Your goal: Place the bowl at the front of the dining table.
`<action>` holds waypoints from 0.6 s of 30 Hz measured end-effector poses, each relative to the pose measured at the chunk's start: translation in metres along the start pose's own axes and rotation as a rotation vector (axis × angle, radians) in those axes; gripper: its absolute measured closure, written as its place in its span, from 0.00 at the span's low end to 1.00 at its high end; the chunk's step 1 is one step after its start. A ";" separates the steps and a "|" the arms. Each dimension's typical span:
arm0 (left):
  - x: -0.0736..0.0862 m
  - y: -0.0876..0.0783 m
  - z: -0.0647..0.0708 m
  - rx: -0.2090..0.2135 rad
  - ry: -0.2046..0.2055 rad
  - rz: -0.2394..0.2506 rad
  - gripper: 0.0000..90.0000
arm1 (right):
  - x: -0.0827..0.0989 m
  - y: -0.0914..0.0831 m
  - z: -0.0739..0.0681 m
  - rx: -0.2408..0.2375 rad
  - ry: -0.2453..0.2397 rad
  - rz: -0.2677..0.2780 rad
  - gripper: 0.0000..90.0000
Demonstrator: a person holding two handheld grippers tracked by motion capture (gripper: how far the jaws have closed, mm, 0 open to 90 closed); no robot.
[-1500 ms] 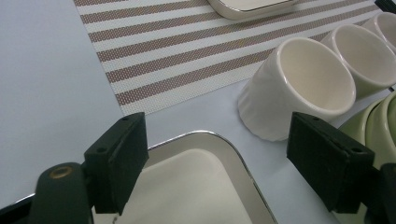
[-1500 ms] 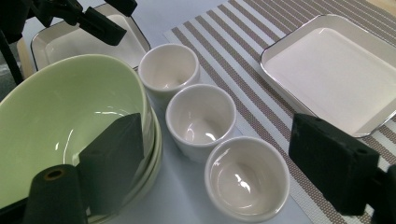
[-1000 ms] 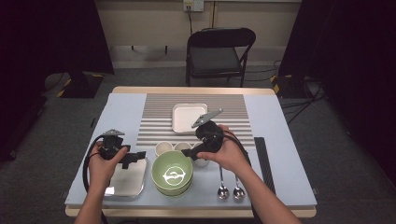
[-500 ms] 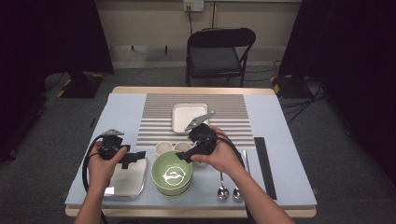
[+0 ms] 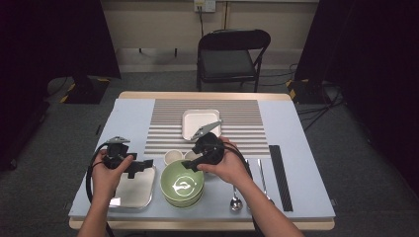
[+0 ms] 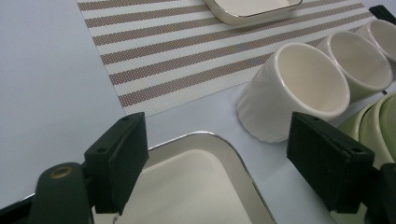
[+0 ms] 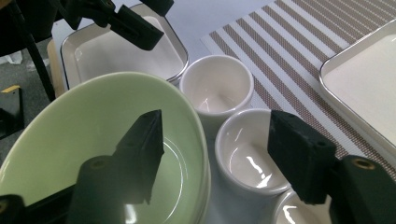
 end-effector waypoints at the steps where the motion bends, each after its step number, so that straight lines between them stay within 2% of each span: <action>1: 0.000 0.000 0.000 0.001 0.000 0.000 0.23 | 0.001 0.001 -0.001 -0.004 0.005 -0.002 0.44; 5: 0.000 0.000 0.001 -0.001 0.003 -0.001 0.23 | 0.003 0.004 -0.002 -0.007 0.010 -0.007 0.52; 7: 0.000 0.000 0.001 -0.002 0.003 -0.003 0.23 | 0.003 0.005 -0.003 -0.010 0.042 0.003 0.55; 12: 0.000 0.000 0.001 -0.003 0.000 -0.001 0.23 | 0.003 0.007 -0.004 -0.016 0.047 0.005 0.63; 18: 0.000 0.000 0.001 -0.003 0.001 -0.002 0.23 | 0.006 0.012 -0.006 -0.024 0.054 -0.009 0.67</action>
Point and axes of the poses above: each handheld gripper's, and its own axes: y roughly forward along the jaws, x roughly out of its underside, z roughly to its right, the point moved 6 cm from there along y, roughly forward along the jaws, and after that the axes turned 7 degrees about -y, right-handed, at the moved point
